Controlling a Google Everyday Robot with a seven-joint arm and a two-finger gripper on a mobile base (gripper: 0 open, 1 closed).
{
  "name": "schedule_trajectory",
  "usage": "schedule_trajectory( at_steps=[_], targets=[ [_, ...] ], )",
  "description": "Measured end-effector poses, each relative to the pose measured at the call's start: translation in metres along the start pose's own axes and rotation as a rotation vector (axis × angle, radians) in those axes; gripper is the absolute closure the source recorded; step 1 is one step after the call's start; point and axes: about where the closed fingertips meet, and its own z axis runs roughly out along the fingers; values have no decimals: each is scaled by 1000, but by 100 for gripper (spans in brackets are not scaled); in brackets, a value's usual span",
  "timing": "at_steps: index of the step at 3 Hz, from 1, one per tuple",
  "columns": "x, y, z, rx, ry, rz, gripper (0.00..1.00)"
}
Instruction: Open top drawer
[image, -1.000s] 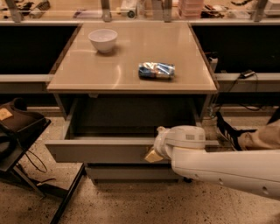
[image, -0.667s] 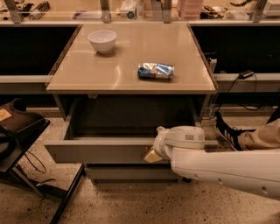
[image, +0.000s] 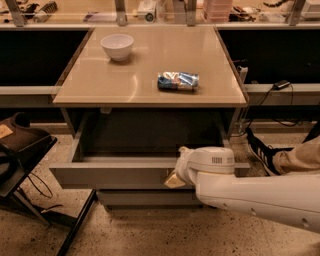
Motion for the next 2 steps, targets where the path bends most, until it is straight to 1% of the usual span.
schedule_trajectory(
  at_steps=[2],
  targets=[
    [6,11,-10,-6,2,10,100]
  ],
)
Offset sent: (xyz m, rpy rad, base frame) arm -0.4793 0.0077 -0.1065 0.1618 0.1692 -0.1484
